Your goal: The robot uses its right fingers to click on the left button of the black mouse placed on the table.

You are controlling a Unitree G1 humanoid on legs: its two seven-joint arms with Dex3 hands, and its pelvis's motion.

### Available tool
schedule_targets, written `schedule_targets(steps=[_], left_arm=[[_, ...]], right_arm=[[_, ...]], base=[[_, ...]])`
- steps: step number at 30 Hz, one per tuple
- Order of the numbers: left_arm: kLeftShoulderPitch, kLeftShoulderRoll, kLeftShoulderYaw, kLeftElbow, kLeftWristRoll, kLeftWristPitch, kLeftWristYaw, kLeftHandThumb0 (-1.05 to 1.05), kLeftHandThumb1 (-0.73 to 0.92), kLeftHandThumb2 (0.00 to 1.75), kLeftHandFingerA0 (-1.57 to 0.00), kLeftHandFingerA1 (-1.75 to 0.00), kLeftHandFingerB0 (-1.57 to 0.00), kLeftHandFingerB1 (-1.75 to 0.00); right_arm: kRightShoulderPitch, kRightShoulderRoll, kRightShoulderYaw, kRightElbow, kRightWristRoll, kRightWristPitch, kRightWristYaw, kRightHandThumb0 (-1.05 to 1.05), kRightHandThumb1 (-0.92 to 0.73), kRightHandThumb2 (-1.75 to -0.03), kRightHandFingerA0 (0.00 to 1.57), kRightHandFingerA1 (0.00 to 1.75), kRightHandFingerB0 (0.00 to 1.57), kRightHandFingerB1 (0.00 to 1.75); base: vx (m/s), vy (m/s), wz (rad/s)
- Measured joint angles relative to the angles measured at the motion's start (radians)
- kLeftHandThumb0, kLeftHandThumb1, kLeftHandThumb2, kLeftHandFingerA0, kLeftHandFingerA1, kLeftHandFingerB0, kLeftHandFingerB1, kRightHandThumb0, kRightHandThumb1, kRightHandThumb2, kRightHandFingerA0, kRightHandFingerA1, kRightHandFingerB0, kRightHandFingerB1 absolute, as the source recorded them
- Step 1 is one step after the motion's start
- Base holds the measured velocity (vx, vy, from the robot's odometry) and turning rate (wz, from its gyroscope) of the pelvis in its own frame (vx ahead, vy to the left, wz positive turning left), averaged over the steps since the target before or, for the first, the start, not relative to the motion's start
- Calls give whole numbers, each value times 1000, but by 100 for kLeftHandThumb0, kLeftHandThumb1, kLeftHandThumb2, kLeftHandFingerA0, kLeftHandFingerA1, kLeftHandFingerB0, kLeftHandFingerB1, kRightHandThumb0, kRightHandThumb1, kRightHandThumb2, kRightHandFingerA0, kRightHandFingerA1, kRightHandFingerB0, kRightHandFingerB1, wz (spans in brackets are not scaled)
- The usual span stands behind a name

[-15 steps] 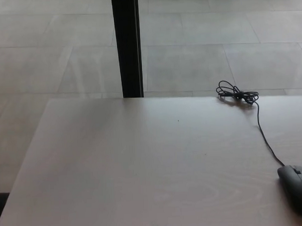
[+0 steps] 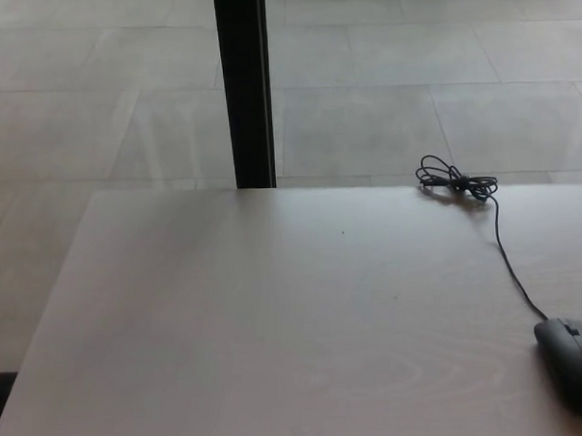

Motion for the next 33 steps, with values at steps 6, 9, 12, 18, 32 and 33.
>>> schedule_targets(steps=[6,9,12,18,32,33], left_arm=[[-6,18,15,5,-36,0,-21,-81,92,72,-58,-60,-45,-45],[-7,27,15,9,-46,0,-22,-81,92,74,-51,-60,-39,-45],[-8,27,13,10,-55,0,-28,-80,92,72,-54,-63,-41,-46],[-8,27,12,11,-60,0,-28,-81,92,74,-60,-62,-42,-44],[-13,27,10,12,-61,0,-27,-77,92,71,-58,-58,-41,-43],[-14,27,10,12,-61,0,-27,-77,92,71,-58,-58,-41,-43]], right_arm=[[-107,-119,-33,-64,56,-8,-36,-79,-67,-98,34,49,16,41],[-160,-156,68,-169,32,-26,-58,-81,-66,-96,31,48,20,41],[-192,-164,157,-270,4,-49,-69,-89,-80,-65,37,59,36,40],[-206,-163,308,-445,-70,-58,-89,-105,-83,-128,76,131,7,57],[-177,-170,578,-745,-269,-26,-108,-95,-88,-67,40,47,42,35],[-169,-172,597,-759,-284,-24,-108,-95,-88,-67,40,47,42,35]], base=[[0,0,0],[0,0,0],[0,0,0],[0,0,0],[0,0,0],[0,0,0]])
